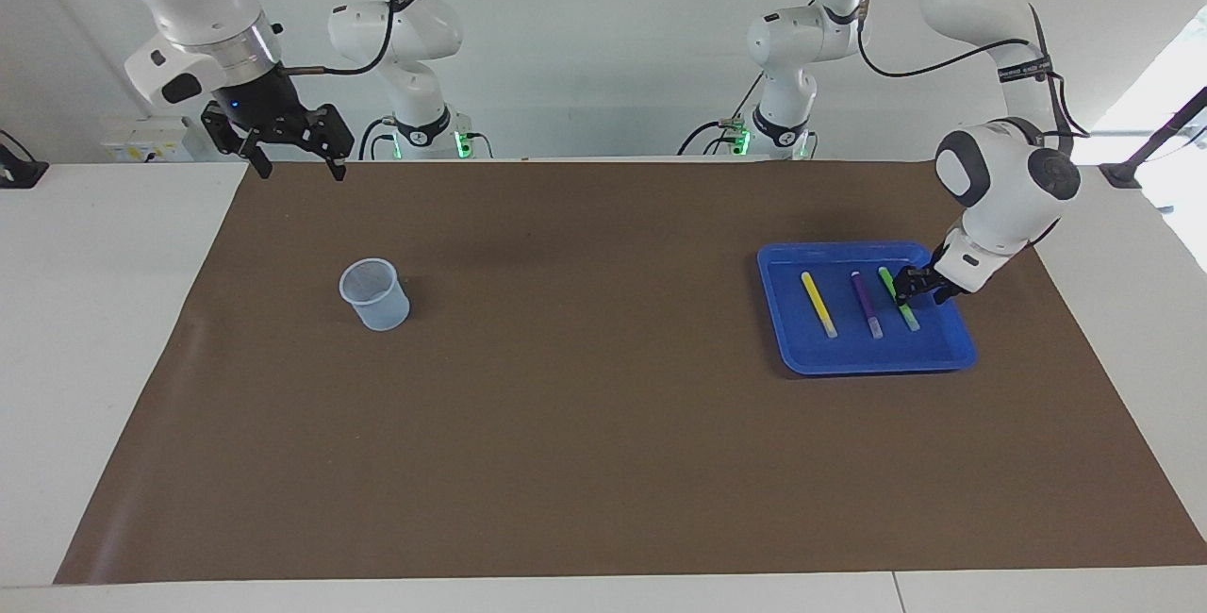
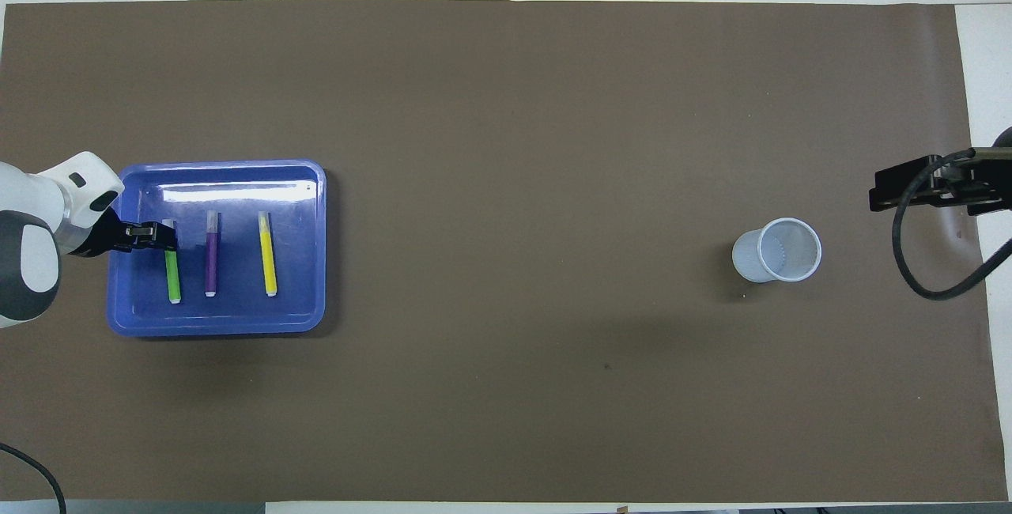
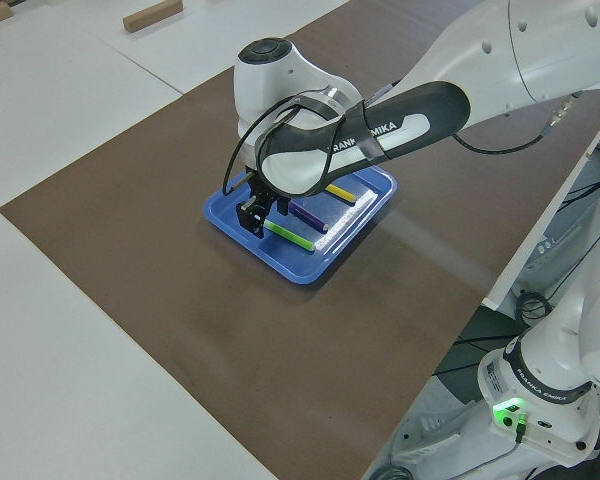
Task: Transfer and insert pens with both arms
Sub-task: 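Lower the left gripper onto the green pen in the tray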
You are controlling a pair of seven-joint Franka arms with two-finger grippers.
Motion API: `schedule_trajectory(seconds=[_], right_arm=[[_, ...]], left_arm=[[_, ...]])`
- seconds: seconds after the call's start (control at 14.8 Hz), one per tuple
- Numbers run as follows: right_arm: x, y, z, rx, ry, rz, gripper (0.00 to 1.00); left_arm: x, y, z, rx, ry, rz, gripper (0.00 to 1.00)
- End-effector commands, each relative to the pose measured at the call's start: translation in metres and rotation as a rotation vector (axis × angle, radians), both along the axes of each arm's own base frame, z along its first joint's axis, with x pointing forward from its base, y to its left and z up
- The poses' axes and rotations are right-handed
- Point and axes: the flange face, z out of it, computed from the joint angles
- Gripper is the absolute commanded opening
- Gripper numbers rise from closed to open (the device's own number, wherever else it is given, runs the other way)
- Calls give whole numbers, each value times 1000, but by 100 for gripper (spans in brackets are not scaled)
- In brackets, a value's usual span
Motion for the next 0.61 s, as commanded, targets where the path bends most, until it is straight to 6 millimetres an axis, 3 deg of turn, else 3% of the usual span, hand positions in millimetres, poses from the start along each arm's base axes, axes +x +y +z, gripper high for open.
schedule_trajectory(seconds=[0.0, 0.4, 0.54], right_arm=[[-2, -4, -2, 20, -1, 12, 100], [-2, -4, -1, 20, -1, 12, 100], [-2, -4, -1, 20, -1, 12, 100]], left_arm=[[-1, -1, -12, 1, -11, -16, 71], [-6, -2, -19, 1, -13, -13, 65], [-6, -2, -20, 1, -13, -13, 57]])
